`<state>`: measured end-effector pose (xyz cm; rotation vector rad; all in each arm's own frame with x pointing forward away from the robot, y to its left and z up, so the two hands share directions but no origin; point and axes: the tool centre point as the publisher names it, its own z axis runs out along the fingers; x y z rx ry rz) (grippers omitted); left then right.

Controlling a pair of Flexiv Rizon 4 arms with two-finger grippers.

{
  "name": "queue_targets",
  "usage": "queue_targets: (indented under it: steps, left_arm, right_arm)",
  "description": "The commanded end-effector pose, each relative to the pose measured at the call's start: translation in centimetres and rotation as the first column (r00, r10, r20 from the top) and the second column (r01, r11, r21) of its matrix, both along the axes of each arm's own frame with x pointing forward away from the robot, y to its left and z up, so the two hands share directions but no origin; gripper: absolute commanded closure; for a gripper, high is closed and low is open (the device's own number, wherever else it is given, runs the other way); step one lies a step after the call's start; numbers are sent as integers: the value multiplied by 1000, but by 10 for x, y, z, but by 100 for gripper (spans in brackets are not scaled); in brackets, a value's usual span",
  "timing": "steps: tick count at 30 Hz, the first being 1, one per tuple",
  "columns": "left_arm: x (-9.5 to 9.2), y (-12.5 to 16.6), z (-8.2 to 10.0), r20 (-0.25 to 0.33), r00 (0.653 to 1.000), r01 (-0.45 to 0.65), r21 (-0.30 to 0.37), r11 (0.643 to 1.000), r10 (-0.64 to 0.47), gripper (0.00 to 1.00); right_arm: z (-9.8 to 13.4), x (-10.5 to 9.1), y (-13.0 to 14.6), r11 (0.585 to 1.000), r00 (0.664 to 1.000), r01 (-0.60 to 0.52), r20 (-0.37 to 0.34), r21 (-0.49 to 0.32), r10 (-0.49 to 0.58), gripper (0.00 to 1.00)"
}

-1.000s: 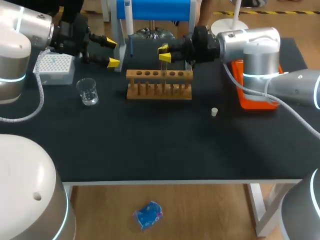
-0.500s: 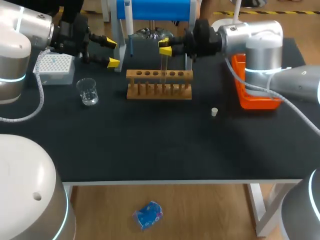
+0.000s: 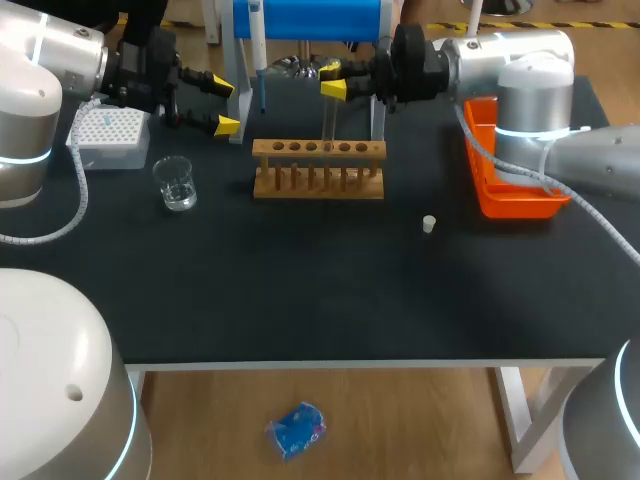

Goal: Invert the test tube, pick up the pipette, mount the tip to pipette, aspirate from beaker and dispense into the tube, eject the tip, return the pipette, and cap with the stopper.

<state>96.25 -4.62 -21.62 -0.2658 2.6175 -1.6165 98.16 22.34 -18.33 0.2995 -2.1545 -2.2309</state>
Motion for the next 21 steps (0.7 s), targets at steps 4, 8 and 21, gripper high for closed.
queue_targets:
  steps: [4, 8, 21]
  left_arm:
    - [0, 0, 0, -1, 1000, 0, 2, 1000, 0, 0]
    - [0, 0, 0, -1, 1000, 0, 2, 1000, 0, 0]
    - [-4, -2, 5, 69, 998, 11, 39, 999, -14, 0]
  right_arm:
    - [6, -10, -5, 1000, 994, 12, -113, -13, -13, 100]
    - [4, -18, -10, 1000, 947, 10, -321, -1, -10, 100]
    - [3, -22, -15, 1000, 876, 13, -481, 21, -1, 100]
